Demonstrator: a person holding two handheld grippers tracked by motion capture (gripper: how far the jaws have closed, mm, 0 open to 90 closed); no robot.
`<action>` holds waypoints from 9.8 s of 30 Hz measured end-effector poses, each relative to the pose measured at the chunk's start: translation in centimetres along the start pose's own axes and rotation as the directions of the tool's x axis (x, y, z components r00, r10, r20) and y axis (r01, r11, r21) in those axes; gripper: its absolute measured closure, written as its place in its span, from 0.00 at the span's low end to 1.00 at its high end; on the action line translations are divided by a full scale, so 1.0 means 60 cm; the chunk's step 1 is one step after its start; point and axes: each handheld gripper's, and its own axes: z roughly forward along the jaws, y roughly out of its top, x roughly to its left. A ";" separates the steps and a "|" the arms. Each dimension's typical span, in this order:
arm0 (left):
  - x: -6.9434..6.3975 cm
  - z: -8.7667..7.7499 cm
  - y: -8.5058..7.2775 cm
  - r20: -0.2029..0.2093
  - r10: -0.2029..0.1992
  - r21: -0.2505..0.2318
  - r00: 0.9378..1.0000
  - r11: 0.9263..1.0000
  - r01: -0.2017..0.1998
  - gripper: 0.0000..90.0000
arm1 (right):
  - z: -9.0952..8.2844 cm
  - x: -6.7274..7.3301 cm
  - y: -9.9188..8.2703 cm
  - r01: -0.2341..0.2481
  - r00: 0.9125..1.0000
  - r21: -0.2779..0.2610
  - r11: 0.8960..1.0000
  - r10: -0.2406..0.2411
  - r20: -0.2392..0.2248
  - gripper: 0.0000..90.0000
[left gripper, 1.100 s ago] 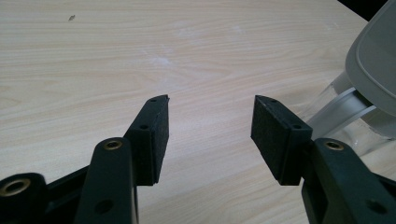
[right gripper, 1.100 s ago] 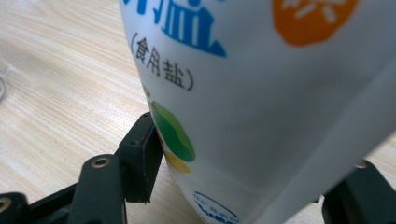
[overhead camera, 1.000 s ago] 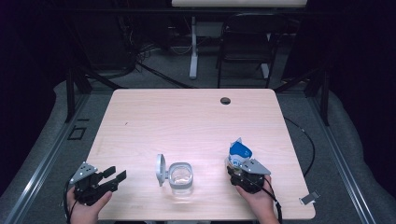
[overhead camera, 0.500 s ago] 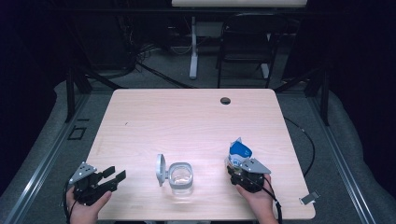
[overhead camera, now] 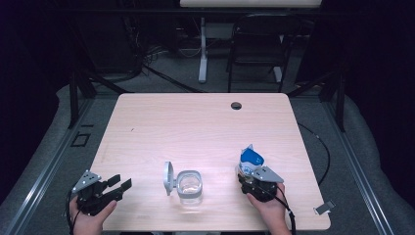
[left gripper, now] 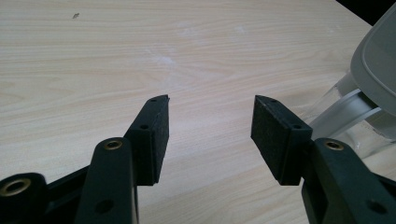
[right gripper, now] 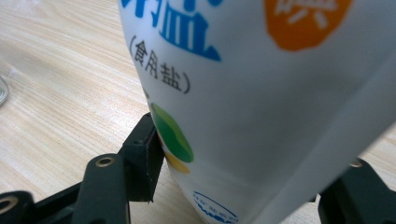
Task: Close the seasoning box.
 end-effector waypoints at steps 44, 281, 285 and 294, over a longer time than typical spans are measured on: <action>-0.007 -0.001 0.001 0.008 0.016 -0.004 1.000 1.000 -0.016 0.51 | -0.048 0.038 0.056 0.192 0.981 -0.015 0.981 -0.193 -0.017 0.45; 0.012 0.003 0.004 -0.003 -0.024 0.004 1.000 1.000 0.024 0.52 | -0.032 0.169 0.126 0.903 0.334 0.268 0.335 -0.941 0.053 0.46; 0.012 0.003 0.004 -0.003 -0.024 0.005 1.000 1.000 0.024 0.52 | -0.032 0.170 0.128 0.907 0.323 0.269 0.325 -0.945 0.054 0.46; 0.012 0.003 0.003 -0.004 -0.025 0.001 1.000 1.000 0.025 0.52 | -0.033 0.173 0.130 0.915 0.283 0.283 0.288 -0.957 0.060 0.47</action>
